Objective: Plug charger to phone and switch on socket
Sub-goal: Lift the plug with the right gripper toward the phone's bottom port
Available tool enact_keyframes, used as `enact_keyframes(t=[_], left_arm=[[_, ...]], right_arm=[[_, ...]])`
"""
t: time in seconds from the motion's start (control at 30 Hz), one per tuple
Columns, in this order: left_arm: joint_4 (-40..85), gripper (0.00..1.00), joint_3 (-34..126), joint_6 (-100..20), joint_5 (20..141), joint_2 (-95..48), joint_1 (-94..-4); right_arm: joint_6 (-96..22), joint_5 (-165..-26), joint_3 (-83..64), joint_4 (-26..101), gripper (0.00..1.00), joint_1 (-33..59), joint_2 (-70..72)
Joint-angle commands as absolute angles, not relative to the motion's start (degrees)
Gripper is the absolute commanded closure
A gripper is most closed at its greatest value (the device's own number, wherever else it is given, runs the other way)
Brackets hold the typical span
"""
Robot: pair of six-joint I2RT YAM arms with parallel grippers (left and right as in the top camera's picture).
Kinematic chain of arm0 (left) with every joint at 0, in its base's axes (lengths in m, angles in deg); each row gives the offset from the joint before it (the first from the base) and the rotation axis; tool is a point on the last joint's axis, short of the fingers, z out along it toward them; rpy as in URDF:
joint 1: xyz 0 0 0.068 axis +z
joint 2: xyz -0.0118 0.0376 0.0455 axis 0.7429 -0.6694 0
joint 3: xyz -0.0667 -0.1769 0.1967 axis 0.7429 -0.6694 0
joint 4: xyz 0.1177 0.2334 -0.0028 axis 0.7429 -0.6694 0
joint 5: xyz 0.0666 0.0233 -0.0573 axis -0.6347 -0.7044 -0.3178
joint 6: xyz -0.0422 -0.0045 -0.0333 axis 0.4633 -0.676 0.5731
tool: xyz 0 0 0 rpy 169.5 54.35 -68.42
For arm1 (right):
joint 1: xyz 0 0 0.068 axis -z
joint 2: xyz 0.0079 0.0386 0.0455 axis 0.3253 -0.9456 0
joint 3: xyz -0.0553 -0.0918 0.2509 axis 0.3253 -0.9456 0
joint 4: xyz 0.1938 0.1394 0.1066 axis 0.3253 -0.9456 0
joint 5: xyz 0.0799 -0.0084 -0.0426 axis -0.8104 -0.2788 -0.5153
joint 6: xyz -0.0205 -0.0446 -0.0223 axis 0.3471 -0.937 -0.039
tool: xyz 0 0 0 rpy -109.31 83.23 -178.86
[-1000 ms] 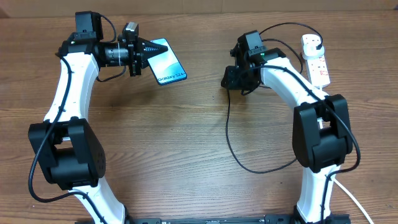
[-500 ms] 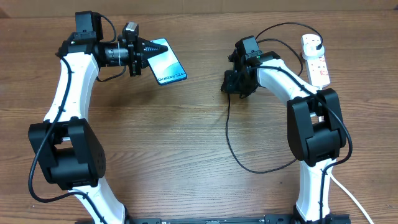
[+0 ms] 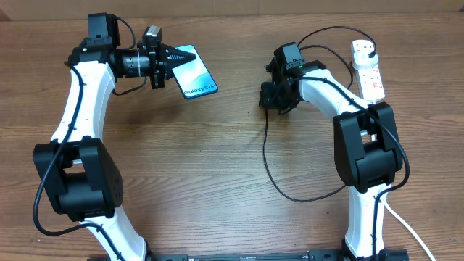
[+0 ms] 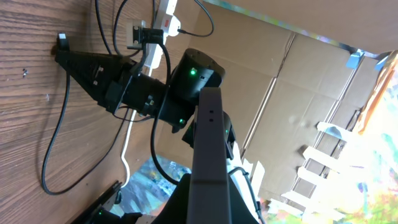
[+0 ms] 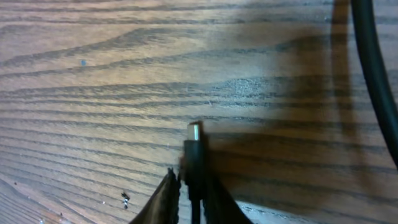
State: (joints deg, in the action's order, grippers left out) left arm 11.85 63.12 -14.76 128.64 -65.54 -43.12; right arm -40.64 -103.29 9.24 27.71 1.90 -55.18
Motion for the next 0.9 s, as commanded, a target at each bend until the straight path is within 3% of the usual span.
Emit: enact_keyframes(t=[0.0, 0.27, 0.7, 0.87], left_arm=[[12.03, 0.96, 63.82, -14.50, 130.20, -65.63, -43.03], [12.09, 0.96, 63.82, -15.18, 130.09, -65.61, -43.03], [12.77, 0.95, 63.82, -29.65, 128.86, -65.63, -43.01], [14.45, 0.96, 63.82, -29.98, 128.88, -65.61, -42.90]], right_arm=[[-40.40, -104.47, 9.50, 27.86, 0.94, 1.64, -56.20], [-40.42, -114.33, 9.57, 27.78, 0.96, 2.49, -56.05], [-40.93, -139.34, 9.57, 27.01, 0.96, 4.92, -48.44], [-41.17, -143.20, 9.57, 25.22, 0.96, 4.92, -45.06]])
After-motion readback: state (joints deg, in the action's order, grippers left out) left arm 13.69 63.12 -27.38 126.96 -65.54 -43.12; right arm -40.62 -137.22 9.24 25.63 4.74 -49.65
